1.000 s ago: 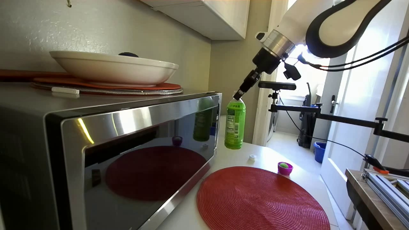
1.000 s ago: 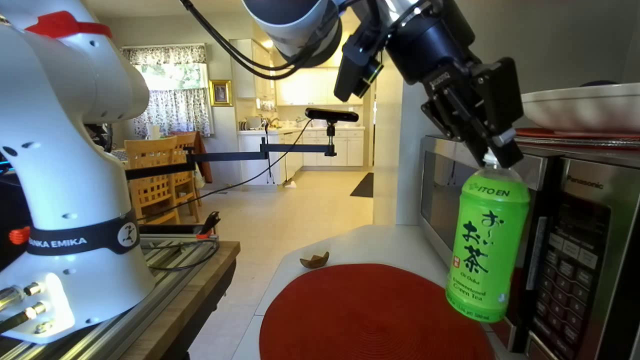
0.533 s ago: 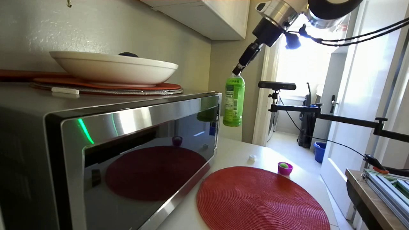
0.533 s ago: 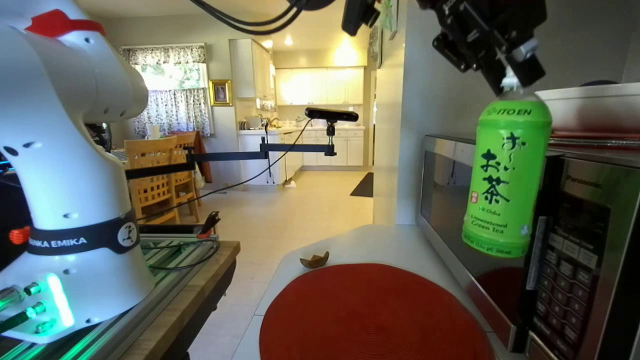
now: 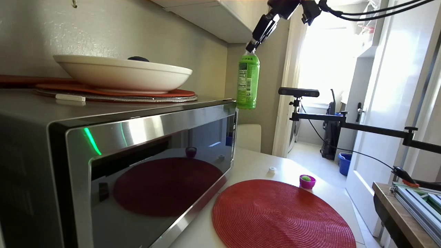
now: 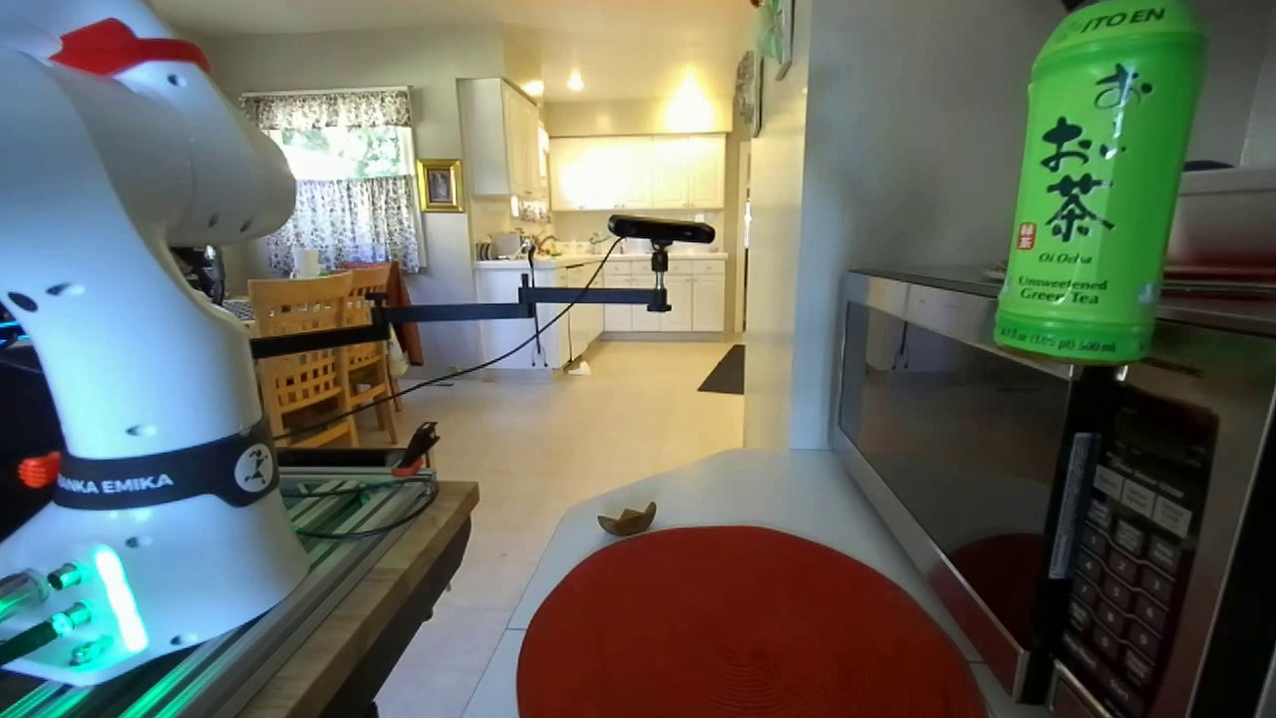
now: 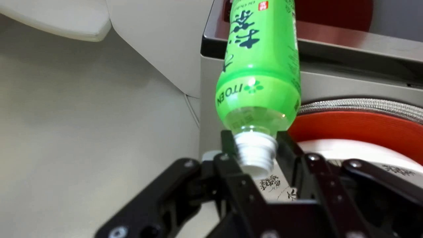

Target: Place the green bottle on the microwave

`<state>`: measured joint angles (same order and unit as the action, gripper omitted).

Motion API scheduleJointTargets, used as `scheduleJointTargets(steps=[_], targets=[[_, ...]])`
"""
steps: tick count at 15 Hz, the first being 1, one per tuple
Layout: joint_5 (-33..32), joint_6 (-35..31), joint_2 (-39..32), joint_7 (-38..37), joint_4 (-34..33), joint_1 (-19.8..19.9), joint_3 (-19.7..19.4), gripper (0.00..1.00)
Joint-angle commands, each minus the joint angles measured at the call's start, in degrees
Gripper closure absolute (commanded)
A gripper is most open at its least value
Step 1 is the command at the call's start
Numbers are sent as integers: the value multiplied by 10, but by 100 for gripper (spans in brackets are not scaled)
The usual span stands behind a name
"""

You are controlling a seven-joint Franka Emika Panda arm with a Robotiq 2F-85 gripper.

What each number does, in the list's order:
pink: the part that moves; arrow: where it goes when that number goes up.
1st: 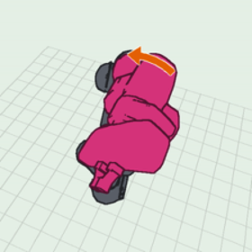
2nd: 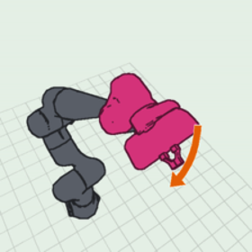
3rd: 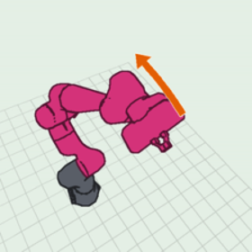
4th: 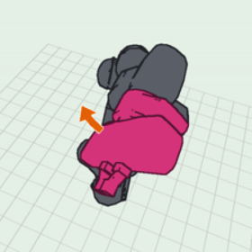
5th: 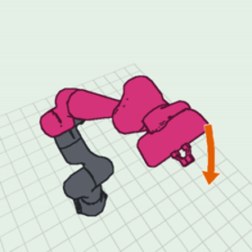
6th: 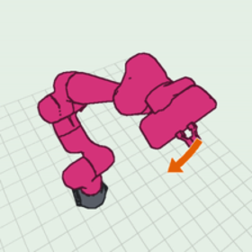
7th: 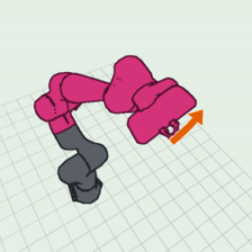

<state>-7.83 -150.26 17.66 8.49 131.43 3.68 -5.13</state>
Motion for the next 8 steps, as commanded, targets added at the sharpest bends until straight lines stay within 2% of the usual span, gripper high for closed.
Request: scheduleJointTargets(steps=[1, 8], targets=[[4, 33, -22, -3, -49, 0, 4, 88], [-9, 31, -95, -25, -132, 7, 8, 88]])
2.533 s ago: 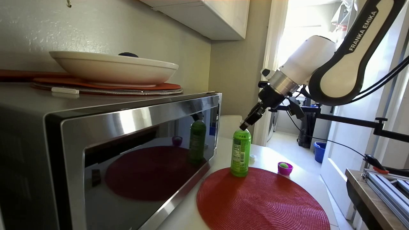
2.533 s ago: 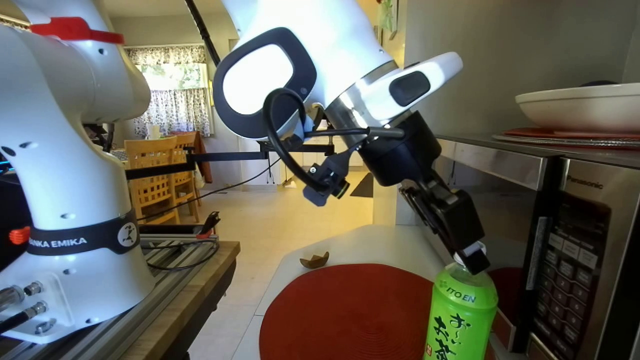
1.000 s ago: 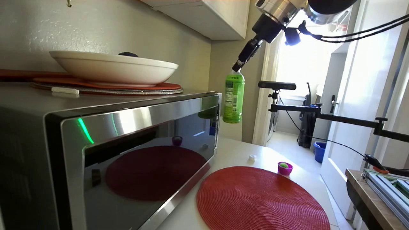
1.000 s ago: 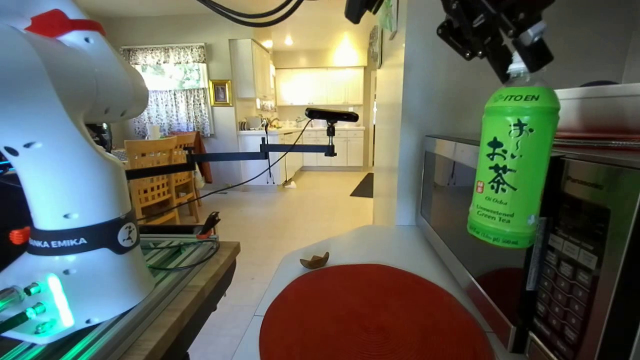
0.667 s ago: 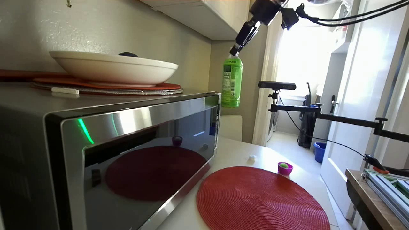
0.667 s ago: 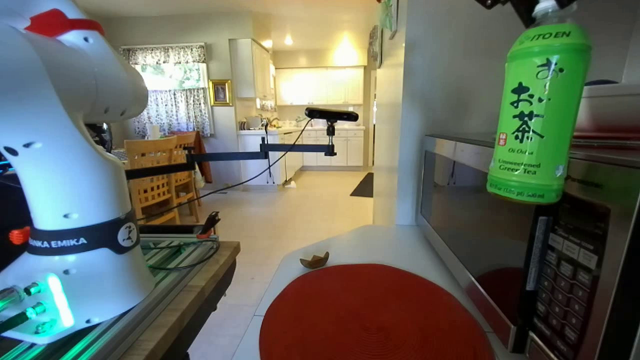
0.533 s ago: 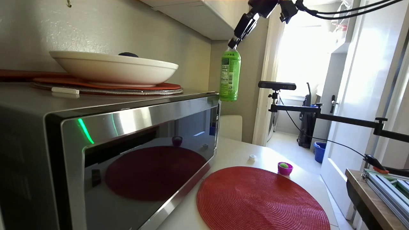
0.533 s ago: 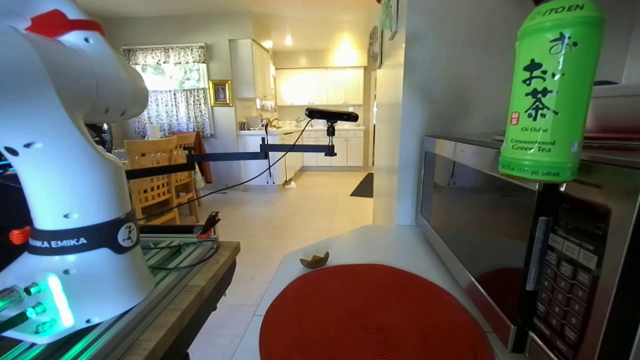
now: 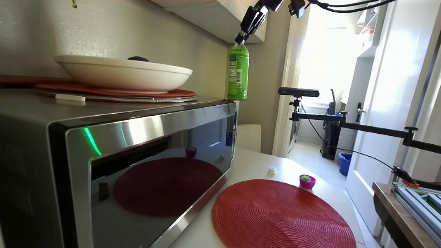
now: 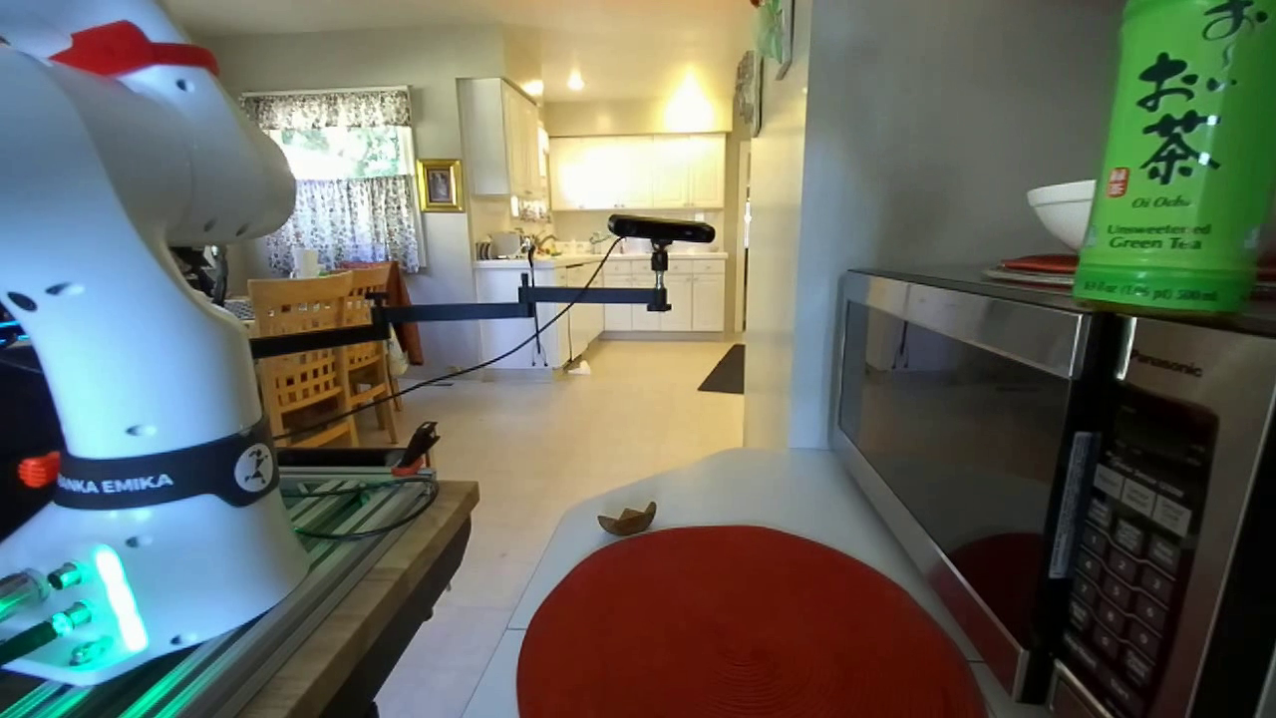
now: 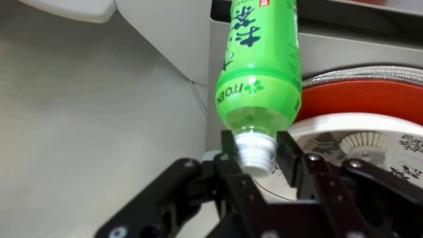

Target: Place the green bottle on the microwave

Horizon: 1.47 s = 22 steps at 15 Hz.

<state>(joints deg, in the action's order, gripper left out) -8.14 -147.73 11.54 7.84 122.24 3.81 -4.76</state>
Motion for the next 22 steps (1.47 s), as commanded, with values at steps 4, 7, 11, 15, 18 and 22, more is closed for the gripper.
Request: scheduleJointTargets(steps=[4, 7, 11, 15, 18, 22], targets=[[-12, -12, -72, -36, -73, 8, 3, 88], [-14, -35, -92, -42, -87, 9, 1, 88], [-15, -62, -113, -45, -99, 9, 0, 88], [-8, -89, -126, -48, -104, 8, -1, 88], [-6, -110, -131, -52, -103, 8, -1, 88], [-3, -117, -134, -53, -102, 7, -1, 88]])
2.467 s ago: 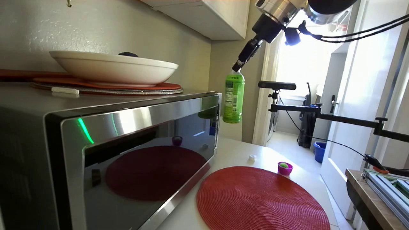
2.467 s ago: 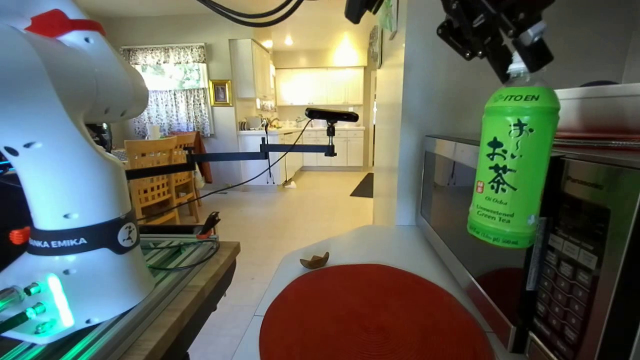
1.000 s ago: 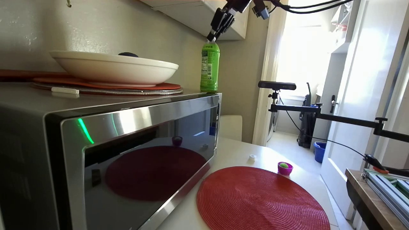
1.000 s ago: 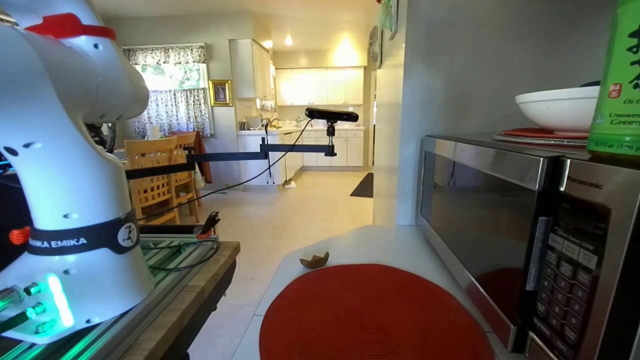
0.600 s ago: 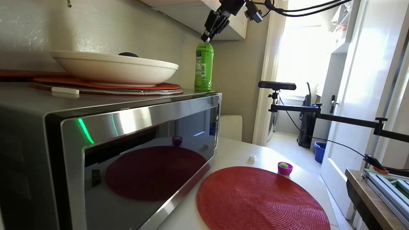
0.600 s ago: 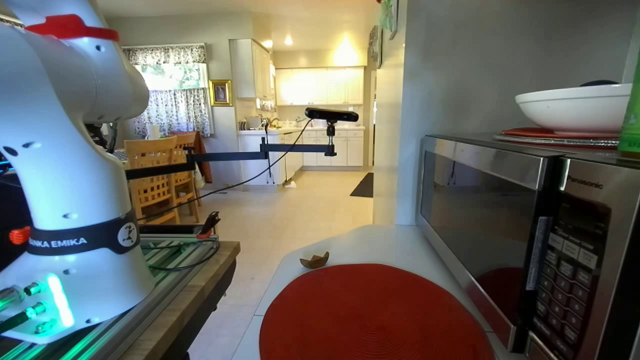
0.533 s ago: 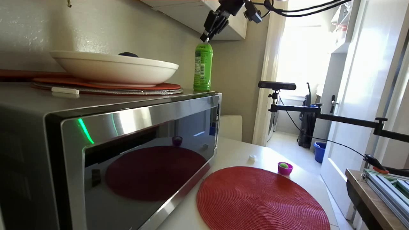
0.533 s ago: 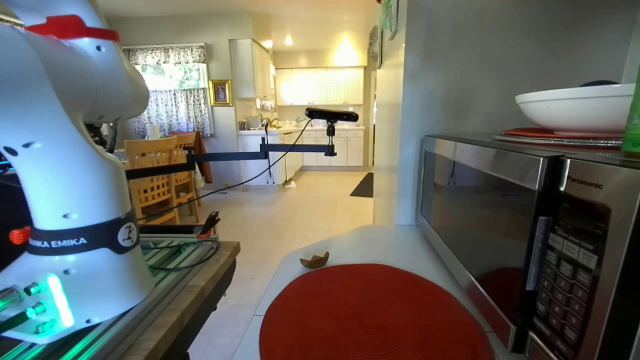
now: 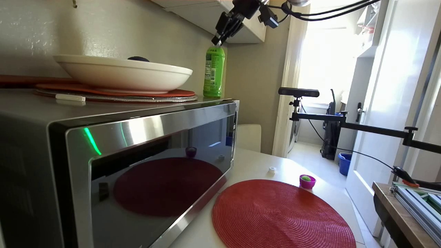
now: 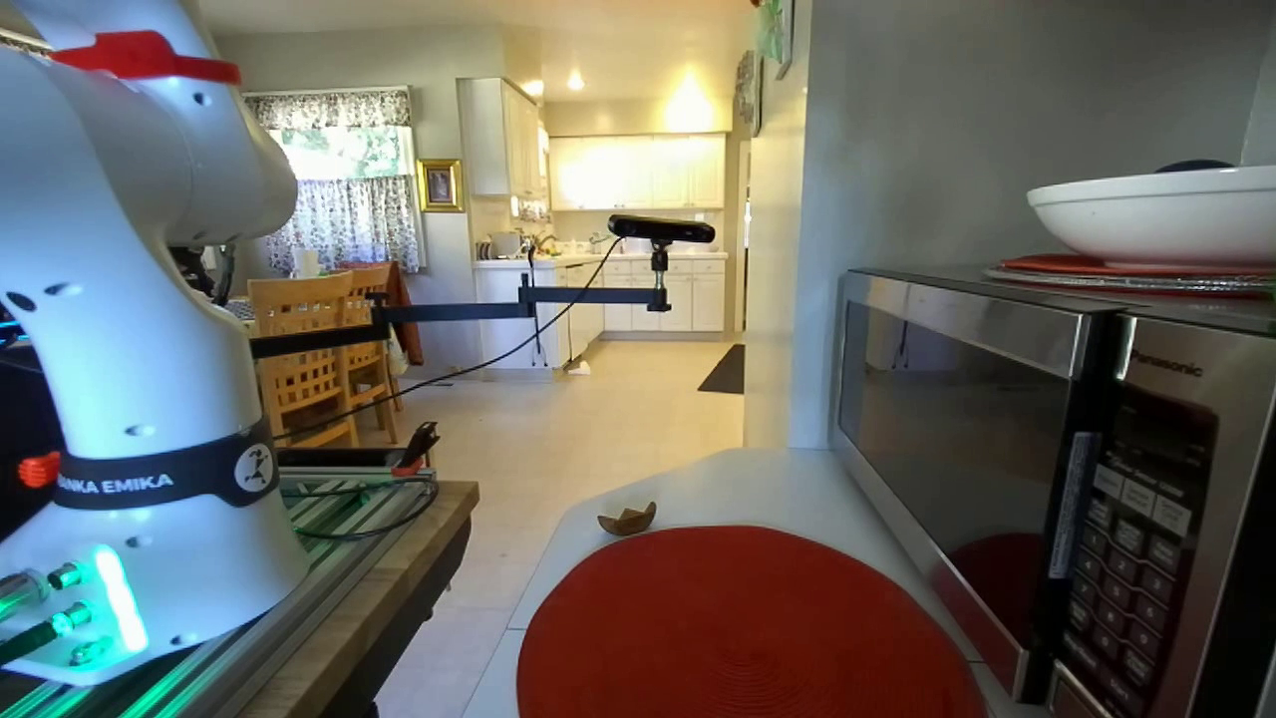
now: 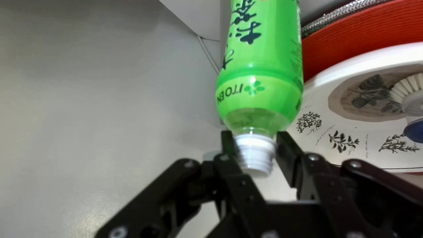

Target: Place the green bottle on the microwave

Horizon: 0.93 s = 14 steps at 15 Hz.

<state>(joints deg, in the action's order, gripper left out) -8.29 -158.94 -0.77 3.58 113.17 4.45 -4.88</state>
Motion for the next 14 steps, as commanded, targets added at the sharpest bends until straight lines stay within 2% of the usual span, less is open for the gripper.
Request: scheduleJointTargets(steps=[1, 2, 3, 7, 8, 9, 14], targets=[[-2, -4, -10, -10, -10, 1, 0, 87], [-1, -3, -9, -9, -10, 0, 1, 57], [-1, 0, -8, -9, -9, 0, 1, 37], [-8, 15, 6, -11, -3, -2, 3, 8], [-11, 22, 11, -13, -1, -3, 3, 2], [-17, 34, 20, -17, 2, -4, 4, 0], [-56, 116, 99, -35, 37, -3, 17, 0]])
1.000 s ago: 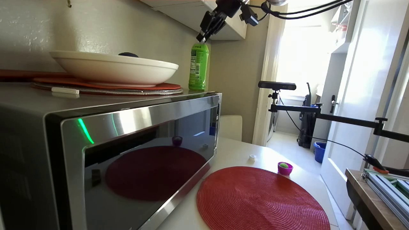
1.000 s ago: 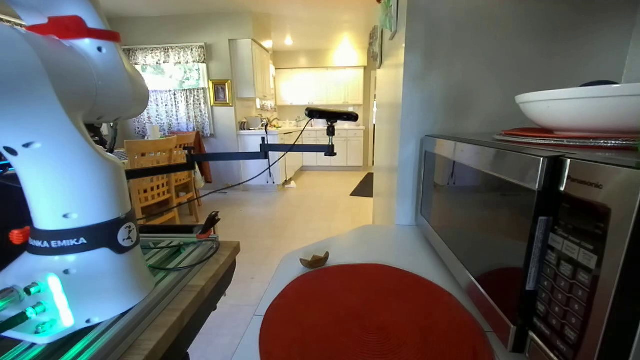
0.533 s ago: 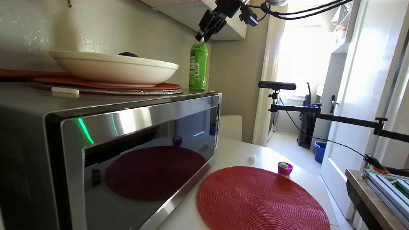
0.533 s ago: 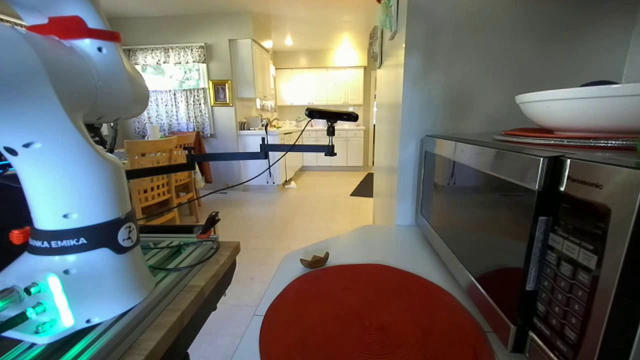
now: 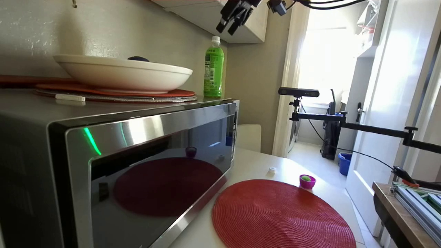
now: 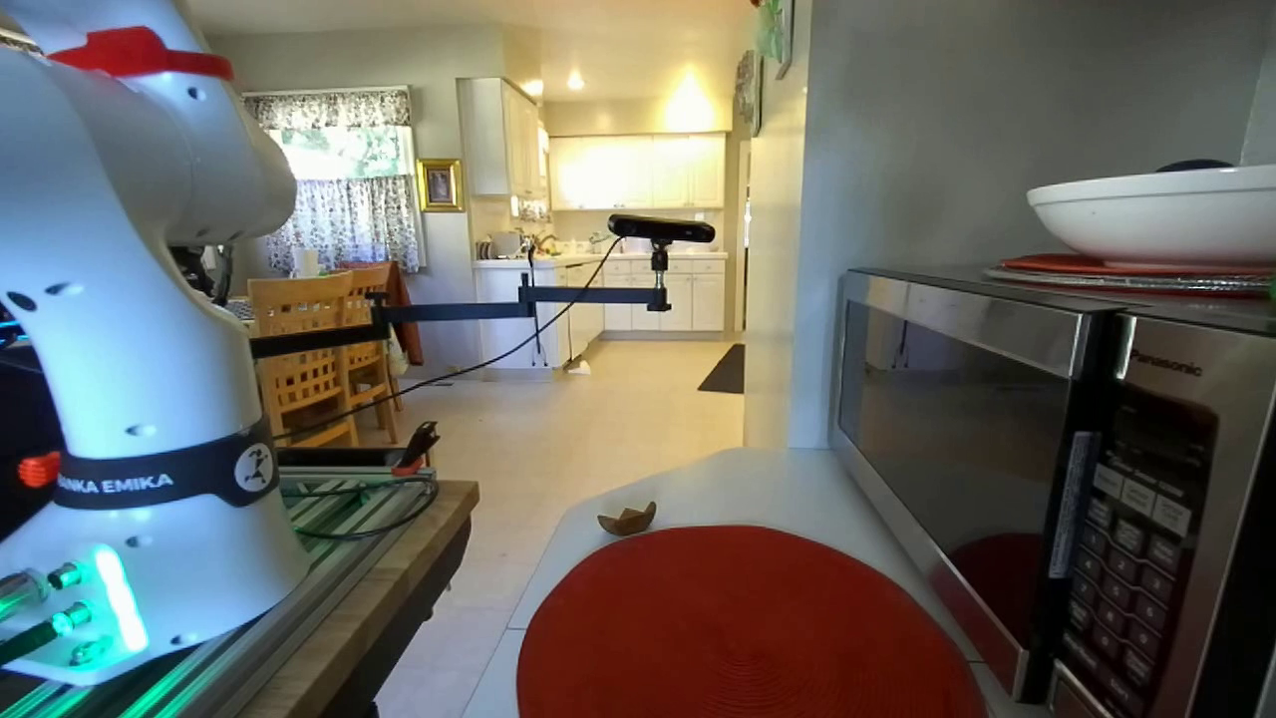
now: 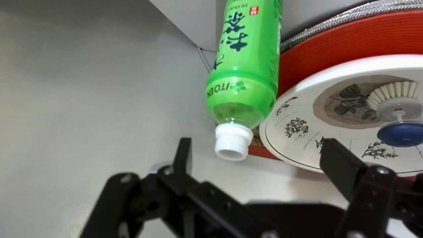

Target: Place the green bottle on the microwave

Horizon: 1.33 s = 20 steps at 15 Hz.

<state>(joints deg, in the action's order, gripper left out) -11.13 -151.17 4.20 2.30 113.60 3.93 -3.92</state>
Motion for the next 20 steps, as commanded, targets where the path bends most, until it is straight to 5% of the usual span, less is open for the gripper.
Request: scheduleJointTargets(steps=[1, 11, 20], targets=[[-27, 56, 71, -21, 42, 1, 12, 0], [107, 228, 186, -11, 174, -35, 17, 0], [119, 212, 172, -5, 235, -25, 2, 0]])
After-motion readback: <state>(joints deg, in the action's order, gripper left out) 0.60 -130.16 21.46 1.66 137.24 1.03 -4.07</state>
